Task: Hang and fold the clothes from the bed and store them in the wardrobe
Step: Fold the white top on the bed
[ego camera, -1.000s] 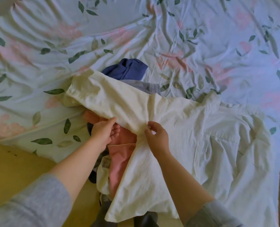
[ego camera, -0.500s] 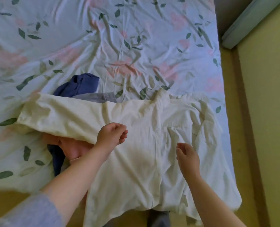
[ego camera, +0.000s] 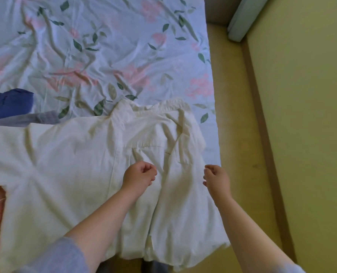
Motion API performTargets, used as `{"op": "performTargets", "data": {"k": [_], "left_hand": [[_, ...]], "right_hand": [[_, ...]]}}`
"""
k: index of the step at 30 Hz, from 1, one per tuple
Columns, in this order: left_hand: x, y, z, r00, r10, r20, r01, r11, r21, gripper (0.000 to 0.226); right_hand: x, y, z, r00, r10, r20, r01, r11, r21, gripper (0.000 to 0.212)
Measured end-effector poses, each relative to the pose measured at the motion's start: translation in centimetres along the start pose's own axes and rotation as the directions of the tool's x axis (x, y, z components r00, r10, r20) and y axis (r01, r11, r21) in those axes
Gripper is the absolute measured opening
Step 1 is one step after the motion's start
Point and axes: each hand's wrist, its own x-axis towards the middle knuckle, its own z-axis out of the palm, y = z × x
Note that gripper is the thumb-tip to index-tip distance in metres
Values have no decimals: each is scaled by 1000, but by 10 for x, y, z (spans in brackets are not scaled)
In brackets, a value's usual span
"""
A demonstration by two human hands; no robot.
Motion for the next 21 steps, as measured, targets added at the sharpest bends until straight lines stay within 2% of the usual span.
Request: {"op": "performTargets", "data": {"k": [2,6,9,11,13,18,20,21], "left_hand": [[1,-6,18,1000,7,-8,-6,999,38,8],[14,-20,51,1000,-3,16,2,998,61,16],[27,-28,66,1000,-2,6,2,998,62,11],[32,-35,72,1000,-5,8,4,995,102,8],[38,-43,74,1000,-30,2,30,989,145,24],[46,-49,82,997,-72,16,67,976,207,56],[52,-45,87,998,-45,-31,53,946,320,66],[55,-43,89,998,-27,-51,46,915,401,70]], "right_hand": [[16,2,-2,998,53,14,-54,997,47,22],[53,7,4,989,137,51,-141,987,79,31],[79,7,15,972,217,92,-231,955,188,37],[90,3,19,948,274,161,-309,912,270,33],[99,-2,21,927,291,236,-352,891,287,29],[121,-6,25,963,190,189,-223,960,172,23],[129,-9,27,981,163,110,-173,980,95,53],[131,-11,28,985,137,108,-142,989,42,57]]}}
